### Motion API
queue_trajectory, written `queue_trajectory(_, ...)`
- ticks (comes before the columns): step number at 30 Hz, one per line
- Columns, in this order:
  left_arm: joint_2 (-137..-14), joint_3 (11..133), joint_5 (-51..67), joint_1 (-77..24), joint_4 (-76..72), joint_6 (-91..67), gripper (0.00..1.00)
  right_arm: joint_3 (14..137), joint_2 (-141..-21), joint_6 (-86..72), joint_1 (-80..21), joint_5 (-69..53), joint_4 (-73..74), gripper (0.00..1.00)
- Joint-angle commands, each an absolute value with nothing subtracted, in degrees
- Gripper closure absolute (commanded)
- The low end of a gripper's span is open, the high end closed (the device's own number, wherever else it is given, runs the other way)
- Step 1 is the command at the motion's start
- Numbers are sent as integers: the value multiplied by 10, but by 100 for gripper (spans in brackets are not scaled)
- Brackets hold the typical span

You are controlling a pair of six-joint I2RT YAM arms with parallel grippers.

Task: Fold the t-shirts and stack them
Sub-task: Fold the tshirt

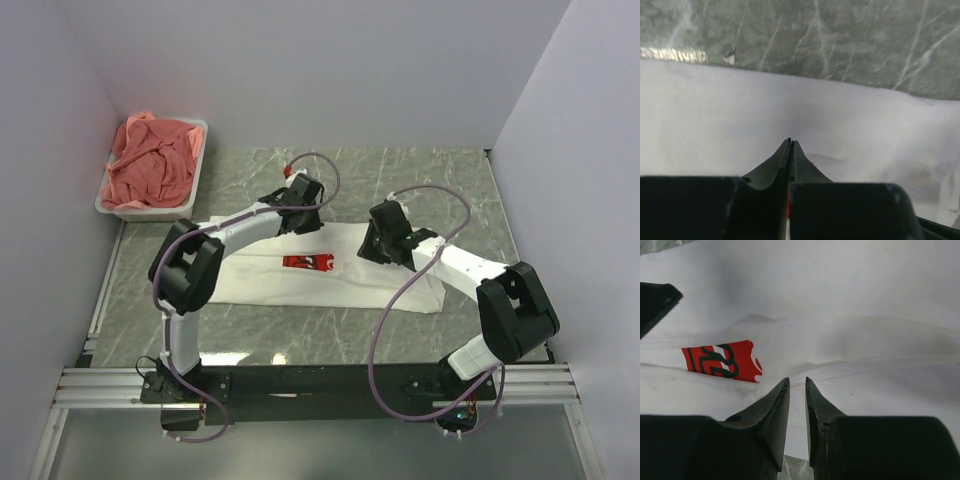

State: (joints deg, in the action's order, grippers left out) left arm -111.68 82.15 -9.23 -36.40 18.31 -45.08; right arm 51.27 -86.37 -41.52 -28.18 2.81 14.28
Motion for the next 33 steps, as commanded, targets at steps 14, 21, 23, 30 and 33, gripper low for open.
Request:
queue_trajectory(14,-1086,692,-54,-404,86,-456,97,426,-836,-432,-297,26,83,74)
queue_trajectory(21,-1056,672,-70,-404,73,-454,97,450,-824,-429,-309,39,104,74)
queue_trajectory(23,-1050,671,-75,-403,74,-450,96,465,-824,-428,-317,43,112,74)
queue_trajectory(30,-1033,650,-77,-390,70,-458,96,514,-864,-435,-356,47,120,74)
queue_trajectory(33,-1011,635,-96,-381,74,-462,96,520,-888,-442,-370,46,113,74)
